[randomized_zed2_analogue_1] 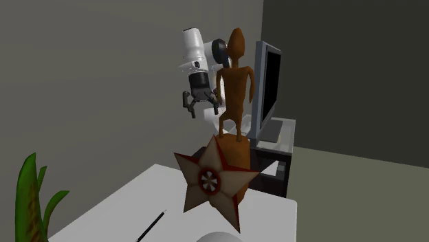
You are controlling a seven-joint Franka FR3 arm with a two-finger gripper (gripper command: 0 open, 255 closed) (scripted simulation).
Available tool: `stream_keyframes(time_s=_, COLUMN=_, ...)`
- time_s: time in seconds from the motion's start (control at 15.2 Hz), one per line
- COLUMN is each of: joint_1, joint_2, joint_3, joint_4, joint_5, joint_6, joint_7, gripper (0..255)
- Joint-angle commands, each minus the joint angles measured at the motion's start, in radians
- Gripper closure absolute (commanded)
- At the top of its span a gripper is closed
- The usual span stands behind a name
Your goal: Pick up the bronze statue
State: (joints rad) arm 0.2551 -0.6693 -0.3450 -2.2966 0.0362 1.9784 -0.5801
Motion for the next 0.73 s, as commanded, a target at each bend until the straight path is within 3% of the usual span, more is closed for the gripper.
stream_keyframes(time_s=0.0, joint_1=0.081, joint_2=0.044, joint_3=-0.074, joint_4=0.038, joint_5=0.05, joint_6=0.051, joint_7=-0.167, gripper=0)
stream_keyframes(time_s=0.26, joint_1=0.257, joint_2=0.126, joint_3=-0.223, joint_4=0.157, joint_5=0.175, joint_6=0.068, joint_7=-0.483, gripper=0)
stream_keyframes(time_s=0.53, joint_1=0.446, joint_2=0.207, joint_3=-0.377, joint_4=0.304, joint_5=0.316, joint_6=0.012, joint_7=-0.791, gripper=0)
stream_keyframes(time_s=0.59, joint_1=0.486, joint_2=0.225, joint_3=-0.41, joint_4=0.338, joint_5=0.348, joint_6=-0.009, joint_7=-0.855, gripper=0)
stream_keyframes(time_s=0.66, joint_1=0.485, joint_2=0.222, joint_3=-0.412, joint_4=0.324, joint_5=0.348, joint_6=0.002, joint_7=-0.861, gripper=0)
